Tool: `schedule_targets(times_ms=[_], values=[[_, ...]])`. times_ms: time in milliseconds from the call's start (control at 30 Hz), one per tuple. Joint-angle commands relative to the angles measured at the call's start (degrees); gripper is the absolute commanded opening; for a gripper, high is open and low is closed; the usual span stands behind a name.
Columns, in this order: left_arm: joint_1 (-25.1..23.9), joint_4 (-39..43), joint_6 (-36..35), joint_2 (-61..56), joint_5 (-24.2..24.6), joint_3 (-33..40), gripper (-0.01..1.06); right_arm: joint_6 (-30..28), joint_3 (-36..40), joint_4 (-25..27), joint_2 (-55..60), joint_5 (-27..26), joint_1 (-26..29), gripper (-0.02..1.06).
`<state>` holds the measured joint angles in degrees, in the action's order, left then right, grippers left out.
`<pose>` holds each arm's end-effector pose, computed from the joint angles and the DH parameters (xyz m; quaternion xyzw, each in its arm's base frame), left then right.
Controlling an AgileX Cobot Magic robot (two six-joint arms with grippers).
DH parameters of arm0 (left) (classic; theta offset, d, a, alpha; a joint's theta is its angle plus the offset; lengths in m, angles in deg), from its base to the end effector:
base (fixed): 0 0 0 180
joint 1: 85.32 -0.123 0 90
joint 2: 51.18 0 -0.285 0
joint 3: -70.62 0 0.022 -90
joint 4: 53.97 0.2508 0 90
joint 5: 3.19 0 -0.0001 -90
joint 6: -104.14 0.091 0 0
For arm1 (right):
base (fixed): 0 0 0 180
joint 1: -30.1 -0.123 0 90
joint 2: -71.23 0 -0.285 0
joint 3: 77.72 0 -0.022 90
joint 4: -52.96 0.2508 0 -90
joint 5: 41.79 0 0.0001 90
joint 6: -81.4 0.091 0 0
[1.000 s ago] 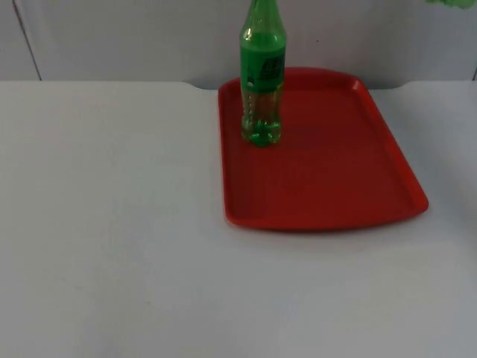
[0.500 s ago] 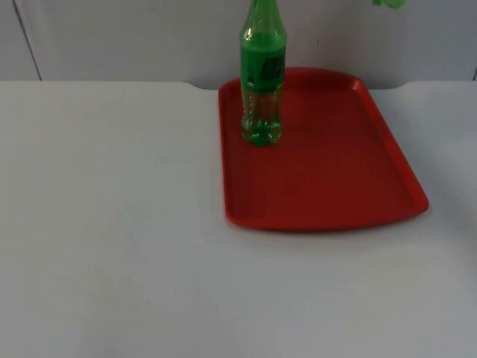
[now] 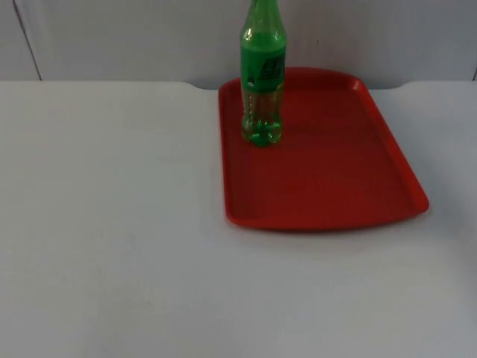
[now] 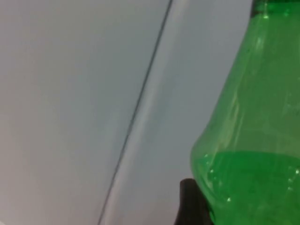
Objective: Place the bottle upright on the tray.
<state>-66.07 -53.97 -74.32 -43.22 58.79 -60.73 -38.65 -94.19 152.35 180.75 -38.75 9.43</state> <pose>-0.0048 0.0017 0.2752 0.1551 0.8457 -0.0786 0.5045 0.4077 0.1590 0.3962 -0.2718 0.6696 0.0191 0.6909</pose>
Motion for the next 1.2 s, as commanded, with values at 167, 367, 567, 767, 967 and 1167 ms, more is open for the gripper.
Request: schedule_targets(times_ms=[167, 367, 567, 767, 967, 1167], values=[[0.1, 0.4, -0.3, -0.2, -0.3, 0.2, 1.05, 9.8, -0.5, 0.6, -0.1, 7.9, 0.9, 0.0], [0.1, 0.4, -0.3, -0.2, -0.3, 0.2, 1.05, -1.6, -0.5, 0.6, 0.2, 4.6, 0.2, 0.0], [0.1, 0.4, -0.3, -0.2, -0.3, 0.2, 1.05, -22.4, 1.4, -0.3, 0.2, -5.4, -2.9, 0.0], [0.1, 0.4, -0.3, -0.2, -0.3, 0.2, 1.05, -25.2, 6.7, 0.3, 0.2, -2.3, -5.4, 0.0], [0.1, 0.4, -0.3, -0.2, -0.3, 0.2, 1.05, 0.0, 12.8, 0.6, 0.7, 19.3, -3.4, 0.0], [0.1, 0.4, -0.3, -0.2, -0.3, 0.2, 1.05, 0.0, 13.5, 0.6, 4.0, 26.3, -2.9, 0.0]])
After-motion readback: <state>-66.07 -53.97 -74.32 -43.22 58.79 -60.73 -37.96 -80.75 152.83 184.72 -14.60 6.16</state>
